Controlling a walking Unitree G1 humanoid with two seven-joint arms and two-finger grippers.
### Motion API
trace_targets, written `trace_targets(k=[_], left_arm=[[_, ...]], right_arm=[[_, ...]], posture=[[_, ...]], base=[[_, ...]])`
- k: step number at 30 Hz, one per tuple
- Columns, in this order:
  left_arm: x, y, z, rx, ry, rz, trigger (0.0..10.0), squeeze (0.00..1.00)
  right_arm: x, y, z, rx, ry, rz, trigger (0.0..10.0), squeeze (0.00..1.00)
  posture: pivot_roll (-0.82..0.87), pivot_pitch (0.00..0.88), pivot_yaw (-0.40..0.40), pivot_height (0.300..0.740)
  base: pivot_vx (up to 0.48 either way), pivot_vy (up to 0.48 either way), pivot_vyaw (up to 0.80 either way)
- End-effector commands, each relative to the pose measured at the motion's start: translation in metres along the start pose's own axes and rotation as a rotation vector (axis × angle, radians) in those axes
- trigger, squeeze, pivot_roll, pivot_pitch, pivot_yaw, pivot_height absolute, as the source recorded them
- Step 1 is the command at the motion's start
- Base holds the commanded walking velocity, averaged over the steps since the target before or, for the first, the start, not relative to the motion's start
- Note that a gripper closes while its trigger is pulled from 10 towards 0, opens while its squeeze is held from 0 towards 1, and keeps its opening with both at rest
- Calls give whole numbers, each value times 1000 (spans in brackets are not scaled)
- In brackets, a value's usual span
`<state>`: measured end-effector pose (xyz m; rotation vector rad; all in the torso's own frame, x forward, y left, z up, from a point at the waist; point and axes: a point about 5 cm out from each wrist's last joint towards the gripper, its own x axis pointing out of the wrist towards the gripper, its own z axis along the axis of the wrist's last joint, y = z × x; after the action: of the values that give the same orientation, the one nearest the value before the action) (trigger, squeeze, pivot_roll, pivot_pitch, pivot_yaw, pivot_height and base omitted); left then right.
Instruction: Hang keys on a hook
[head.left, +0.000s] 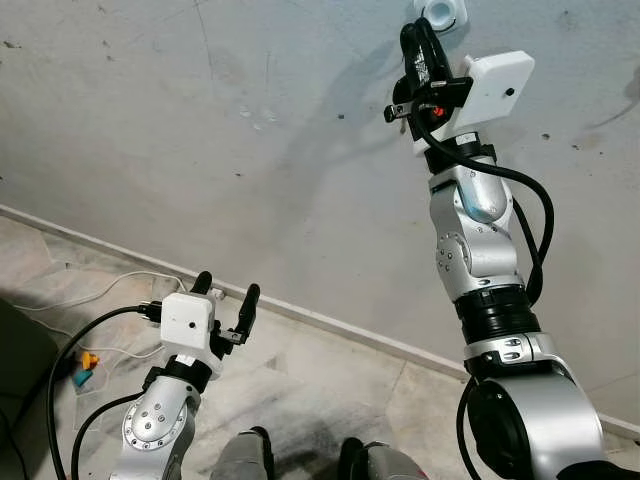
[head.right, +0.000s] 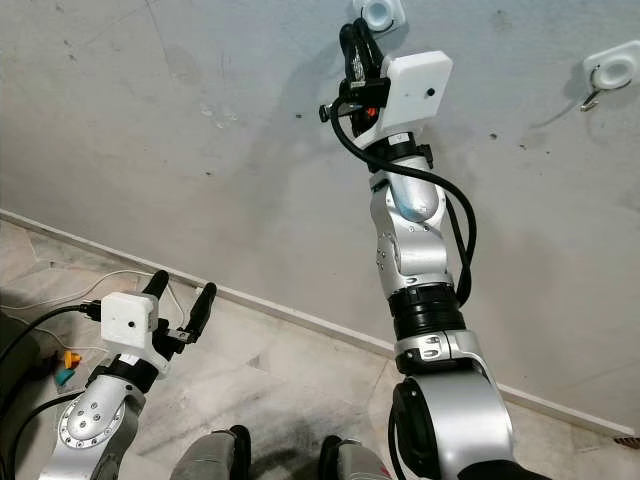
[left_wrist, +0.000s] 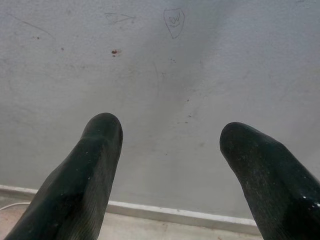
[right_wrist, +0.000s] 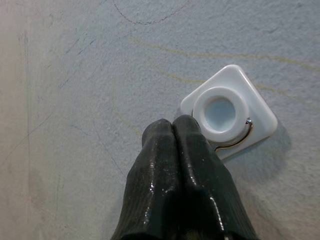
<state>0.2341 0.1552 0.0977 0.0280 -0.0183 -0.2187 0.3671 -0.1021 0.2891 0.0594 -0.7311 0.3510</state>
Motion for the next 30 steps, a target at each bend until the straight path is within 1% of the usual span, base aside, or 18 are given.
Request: trace_targets(k=[1, 6, 11, 18, 22, 30], left_arm=[[-4, -1, 1, 9, 7, -12, 10000, 0], [-4, -1, 1, 9, 8, -13, 10000, 0], [-4, -1, 1, 10, 9, -15, 10000, 0], [-4, -1, 1, 11, 11, -20, 10000, 0], [-3, -1, 0, 11, 11, -20, 10000, 0], [-4, -2, 0, 8, 11, -17, 10000, 0]], right_arm=[[5, -6, 7, 0, -29, -25, 10000, 0], [6, -10, 5, 1, -27, -43, 10000, 0], [5, -18, 4, 20, -22, -79, 10000, 0], [9, -18, 7, 24, -37, -78, 10000, 0], [11, -18, 10, 21, -48, -75, 10000, 0], [11, -28, 11, -4, -44, -100, 10000, 0]], posture=[[161, 187, 6, 740], [163, 186, 7, 740], [164, 187, 10, 740], [162, 184, 10, 740], [162, 184, 10, 740], [160, 188, 8, 740]], base=[[0, 0, 0], [0, 0, 0], [0, 0, 0], [0, 0, 0], [0, 0, 0], [0, 0, 0]])
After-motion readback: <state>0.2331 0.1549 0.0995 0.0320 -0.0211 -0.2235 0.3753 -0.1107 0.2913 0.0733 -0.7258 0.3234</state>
